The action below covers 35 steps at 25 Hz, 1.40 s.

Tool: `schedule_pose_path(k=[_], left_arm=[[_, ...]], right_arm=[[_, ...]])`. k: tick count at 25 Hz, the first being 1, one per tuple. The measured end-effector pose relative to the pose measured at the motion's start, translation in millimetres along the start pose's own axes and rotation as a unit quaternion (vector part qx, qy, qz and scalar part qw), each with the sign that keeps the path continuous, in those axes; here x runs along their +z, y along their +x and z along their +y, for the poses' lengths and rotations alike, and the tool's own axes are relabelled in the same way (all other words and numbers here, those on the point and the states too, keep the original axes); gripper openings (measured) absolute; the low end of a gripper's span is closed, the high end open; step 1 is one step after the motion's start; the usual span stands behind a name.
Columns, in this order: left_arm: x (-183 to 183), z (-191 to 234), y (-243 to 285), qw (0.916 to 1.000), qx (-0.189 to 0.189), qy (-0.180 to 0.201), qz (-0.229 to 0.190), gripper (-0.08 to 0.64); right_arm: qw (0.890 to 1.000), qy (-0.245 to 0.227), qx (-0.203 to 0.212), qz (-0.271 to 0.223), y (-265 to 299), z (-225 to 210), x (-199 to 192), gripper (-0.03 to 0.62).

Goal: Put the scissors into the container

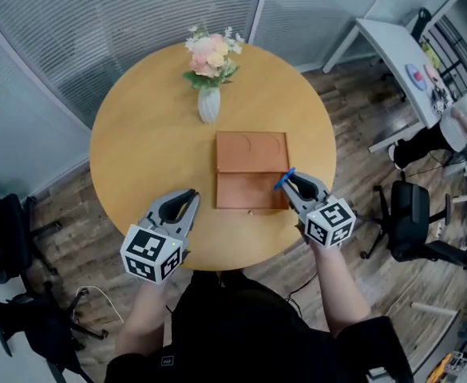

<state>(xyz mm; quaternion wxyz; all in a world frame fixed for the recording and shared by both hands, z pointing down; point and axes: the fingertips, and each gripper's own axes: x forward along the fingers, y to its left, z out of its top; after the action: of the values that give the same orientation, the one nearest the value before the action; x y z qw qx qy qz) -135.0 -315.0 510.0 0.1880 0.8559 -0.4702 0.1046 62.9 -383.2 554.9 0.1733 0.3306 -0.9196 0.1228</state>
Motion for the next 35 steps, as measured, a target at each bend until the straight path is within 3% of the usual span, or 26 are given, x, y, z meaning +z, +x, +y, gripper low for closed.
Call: schedule_pose_path(k=[9, 18, 27, 35], left_arm=[[-22.3, 8.3, -14.6, 0.9997, 0.015, -0.021, 0.005, 0.037], [-30.0, 12.9, -28.5, 0.9989, 0.032, -0.035, 0.002, 0.037], [-36.4, 18.2, -48.1, 0.9975, 0.056, -0.044, -0.002, 0.037], [-45.6, 27.3, -62.1, 0.995, 0.08, -0.06, -0.002, 0.037]], right_arm=[[0.995, -0.024, 0.014, 0.095, 29.7, 10.2, -61.3, 0.095], [0.984, -0.04, 0.038, 0.169, 55.9, 19.5, -98.6, 0.095], [0.979, -0.062, 0.049, 0.189, 88.7, 29.6, -109.8, 0.095], [0.961, -0.116, 0.083, 0.238, 125.6, 46.7, -130.4, 0.097]])
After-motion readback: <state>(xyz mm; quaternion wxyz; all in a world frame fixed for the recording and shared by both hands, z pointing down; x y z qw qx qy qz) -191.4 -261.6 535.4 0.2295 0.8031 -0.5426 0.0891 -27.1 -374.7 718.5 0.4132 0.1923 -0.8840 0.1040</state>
